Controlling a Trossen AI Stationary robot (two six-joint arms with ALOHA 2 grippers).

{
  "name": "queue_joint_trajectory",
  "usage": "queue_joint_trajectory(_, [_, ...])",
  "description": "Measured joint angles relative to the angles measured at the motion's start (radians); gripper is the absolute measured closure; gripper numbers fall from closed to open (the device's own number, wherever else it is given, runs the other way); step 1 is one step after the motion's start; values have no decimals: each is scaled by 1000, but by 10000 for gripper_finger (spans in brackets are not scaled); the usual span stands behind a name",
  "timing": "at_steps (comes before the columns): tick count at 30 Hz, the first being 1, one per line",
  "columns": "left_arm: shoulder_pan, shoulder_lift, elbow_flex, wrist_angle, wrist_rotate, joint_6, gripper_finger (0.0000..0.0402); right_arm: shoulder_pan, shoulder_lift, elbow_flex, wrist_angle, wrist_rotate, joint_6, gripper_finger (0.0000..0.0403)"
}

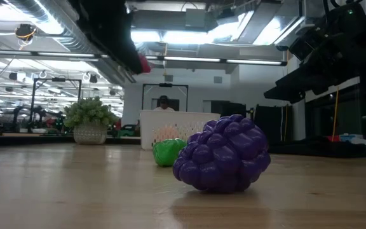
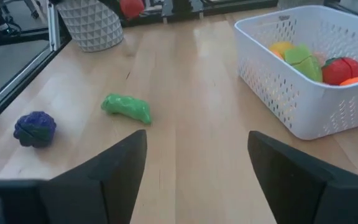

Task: Pick and placing Produce into tupperware
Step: Put the strawberry into the white bin

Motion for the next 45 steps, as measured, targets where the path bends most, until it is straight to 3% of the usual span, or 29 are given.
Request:
queue_joint_trajectory(6, [35,-116,-235,371,32,123,288,0,0,0,27,0,-3,121])
queue_joint_trajectory(12, [128,-216,-450,809,183,314,288,0,0,0,35,-1,-22,121])
queue_joint_trajectory(19, [249,-241,-598,1106,346,431,288,0,0,0,49,0,-27,121])
queue_joint_trajectory(27, [374,-241,-636,1280,542,578,288,0,0,0,99,1,-81,121])
queue_joint_trajectory(38, [549,-241,-637,1373,749,659,288,0,0,0,125,2,-103,121])
queue_joint_trajectory(45, [667,-241,-637,1376,821,668,288,0,0,0,143,89,-103,121])
